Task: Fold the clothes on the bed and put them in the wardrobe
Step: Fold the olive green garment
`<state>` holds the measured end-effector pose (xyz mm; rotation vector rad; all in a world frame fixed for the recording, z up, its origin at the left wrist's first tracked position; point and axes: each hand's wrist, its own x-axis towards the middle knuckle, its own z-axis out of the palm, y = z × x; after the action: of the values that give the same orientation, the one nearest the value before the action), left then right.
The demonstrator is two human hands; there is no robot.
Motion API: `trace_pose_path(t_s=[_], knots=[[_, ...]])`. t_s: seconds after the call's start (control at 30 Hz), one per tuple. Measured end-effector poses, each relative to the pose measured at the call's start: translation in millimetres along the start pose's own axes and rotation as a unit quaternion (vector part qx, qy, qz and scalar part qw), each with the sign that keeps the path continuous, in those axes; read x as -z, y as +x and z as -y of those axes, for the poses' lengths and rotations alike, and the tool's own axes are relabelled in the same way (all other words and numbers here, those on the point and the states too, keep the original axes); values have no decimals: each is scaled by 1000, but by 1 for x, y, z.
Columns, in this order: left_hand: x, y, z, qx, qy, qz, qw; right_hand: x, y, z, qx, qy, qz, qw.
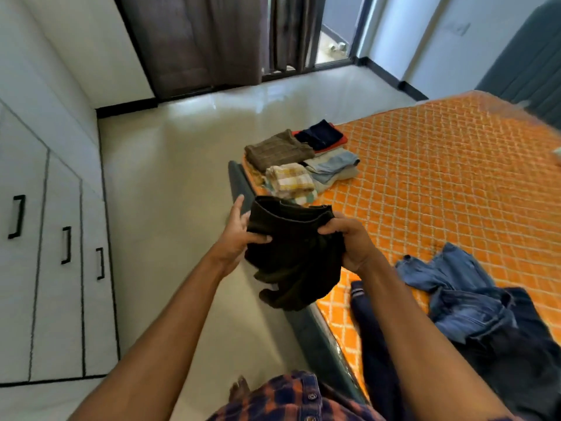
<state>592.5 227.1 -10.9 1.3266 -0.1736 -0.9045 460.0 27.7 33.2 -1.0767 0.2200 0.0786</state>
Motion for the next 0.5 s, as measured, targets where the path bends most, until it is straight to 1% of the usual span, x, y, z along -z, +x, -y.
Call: trace_pose_path(t_s=[0.07,0.13,0.17,0.23,0.3,0.4,0.47,0.5], knots=[[-30,10,2,29,-8,85,996,23,-13,3,-18,-9,-5,1000],[-66,22,1,35,62,129,989,53,-22,9,-17,-70,-33,997],[-75,29,0,31,106,129,985,67,-25,11,-5,-120,-52,991],[-101,53,1,38,170,127,976,113,-37,23,6,-220,-121,968],[-115,68,-3,37,193,107,975,151,-46,32,-20,-285,-180,941],[-149,107,-16,-18,295,105,950,201,-44,52,-53,-363,-222,904],[-167,140,-27,-56,343,102,932,219,-31,70,-66,-414,-249,873],[-182,163,-37,-75,354,109,926,232,-21,85,-62,-427,-277,858]])
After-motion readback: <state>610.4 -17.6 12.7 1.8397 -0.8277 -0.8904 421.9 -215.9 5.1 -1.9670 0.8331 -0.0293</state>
